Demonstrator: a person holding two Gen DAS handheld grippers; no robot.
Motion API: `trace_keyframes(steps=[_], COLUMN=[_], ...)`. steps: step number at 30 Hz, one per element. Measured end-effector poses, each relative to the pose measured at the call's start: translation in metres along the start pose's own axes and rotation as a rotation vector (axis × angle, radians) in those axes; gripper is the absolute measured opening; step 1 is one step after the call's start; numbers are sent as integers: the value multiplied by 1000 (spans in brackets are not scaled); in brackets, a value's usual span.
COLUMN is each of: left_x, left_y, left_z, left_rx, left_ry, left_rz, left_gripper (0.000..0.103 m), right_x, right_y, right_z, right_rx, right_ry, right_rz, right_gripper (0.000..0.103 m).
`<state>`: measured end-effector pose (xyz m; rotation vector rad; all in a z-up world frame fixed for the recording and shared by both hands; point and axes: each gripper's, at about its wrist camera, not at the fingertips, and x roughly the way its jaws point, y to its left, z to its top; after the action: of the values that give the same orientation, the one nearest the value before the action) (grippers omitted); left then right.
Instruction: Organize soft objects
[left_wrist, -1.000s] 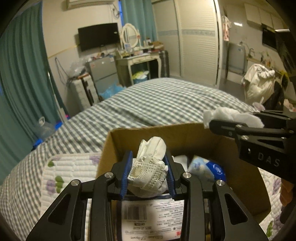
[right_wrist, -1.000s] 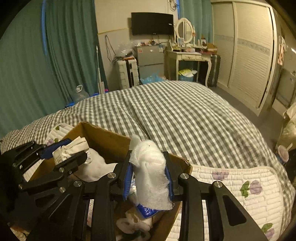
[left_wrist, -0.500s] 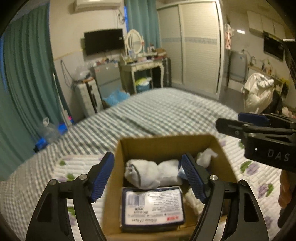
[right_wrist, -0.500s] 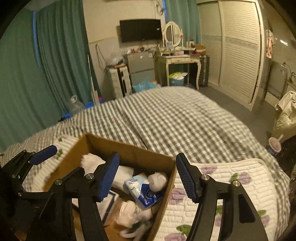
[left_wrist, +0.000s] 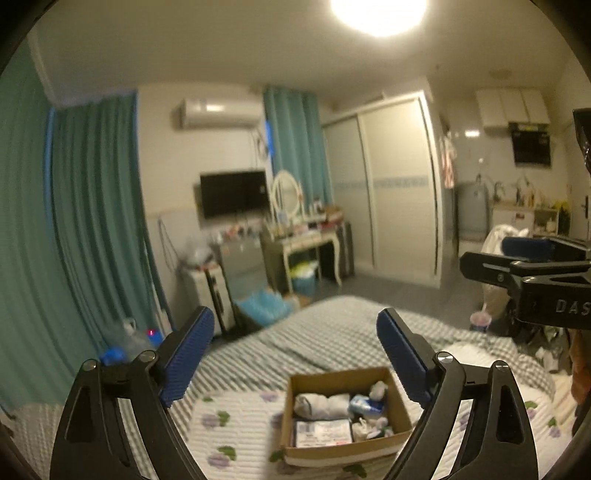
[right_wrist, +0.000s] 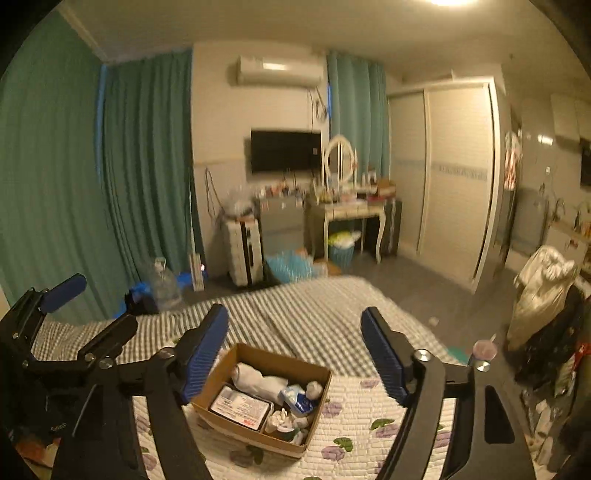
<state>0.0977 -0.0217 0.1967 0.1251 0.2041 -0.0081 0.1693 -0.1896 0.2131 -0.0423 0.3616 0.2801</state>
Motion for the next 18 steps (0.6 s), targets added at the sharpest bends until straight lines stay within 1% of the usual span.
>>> trace_keyframes(steps=[3,4,5,9,11,14,16,18], left_x=[-28,-38,-44,-59,-59,-56,-55,-45], left_y=[7,11,15,24,30,37,38,40], left_z=[0,-3,-7,-29,-44,-65,-79,-94], left_rx=[-12,-23,-33,-61,-77,-102,-114,-119], left_ry=[-50,-70,-81,-112,-114,-92,-88,-73], left_rz=[-8,-12,-6,32,37,19,30,44], left_gripper=[91,92,92,92,92,92,92,92], right_x=[-48,-60,-69,-99,-100,-91,-77,-62], right_y=[13,19,23,38,43,44,47,49], right_z=[1,-2,-4,-29,-45,-72,-92,-111], right_rx=[-11,-15,-18,-11,6,32,35,37], right_ry=[-69,-89,-103,-164,-176,-175,-164,-157], right_rz=[-19,-26,-33,-40,-23,-11,-15,-31], right_gripper=[95,97,103,103,103,103,103,103])
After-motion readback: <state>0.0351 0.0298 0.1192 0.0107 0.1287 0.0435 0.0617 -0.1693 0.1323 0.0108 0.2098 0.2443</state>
